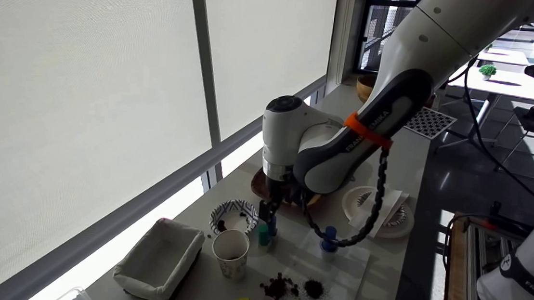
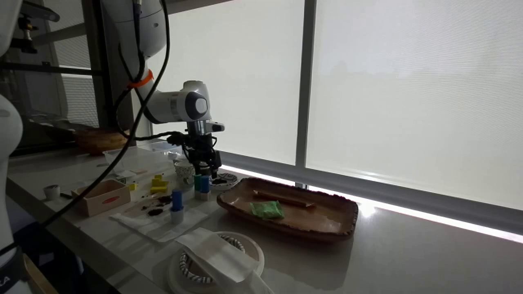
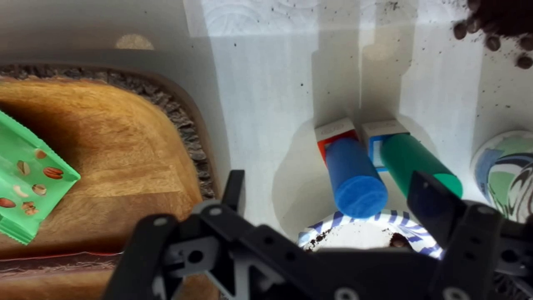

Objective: Put the green block on top of the blue block at the front.

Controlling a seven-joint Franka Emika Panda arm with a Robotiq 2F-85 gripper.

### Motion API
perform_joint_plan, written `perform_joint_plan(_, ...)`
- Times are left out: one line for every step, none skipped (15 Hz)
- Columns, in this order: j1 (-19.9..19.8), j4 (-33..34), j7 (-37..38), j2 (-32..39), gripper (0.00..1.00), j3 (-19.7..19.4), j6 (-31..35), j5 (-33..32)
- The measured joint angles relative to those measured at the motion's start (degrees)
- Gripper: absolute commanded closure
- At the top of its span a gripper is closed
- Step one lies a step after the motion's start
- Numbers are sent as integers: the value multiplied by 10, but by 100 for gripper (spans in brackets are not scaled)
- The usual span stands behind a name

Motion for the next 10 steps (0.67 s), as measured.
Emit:
perform_joint_plan(0,-1,0,0,29,0,0,0)
perform_joint_plan(0,-1,0,0,29,0,0,0)
perform_joint_plan(0,-1,0,0,36,0,1,0)
perform_joint_plan(0,-1,-1,0,46,0,1,0)
perform_joint_plan(-1,-1,-1,0,54,0,1,0)
perform_joint_plan(-1,-1,-1,1,24,0,1,0)
perform_joint_plan(-1,-1,-2,0,16,0,2,0)
perform_joint_plan(-1,-1,-2,0,16,0,4,0)
perform_joint_plan(-1,-1,-3,0,11,0,6,0)
perform_joint_plan(-1,-1,-4,1,4,0,8,0)
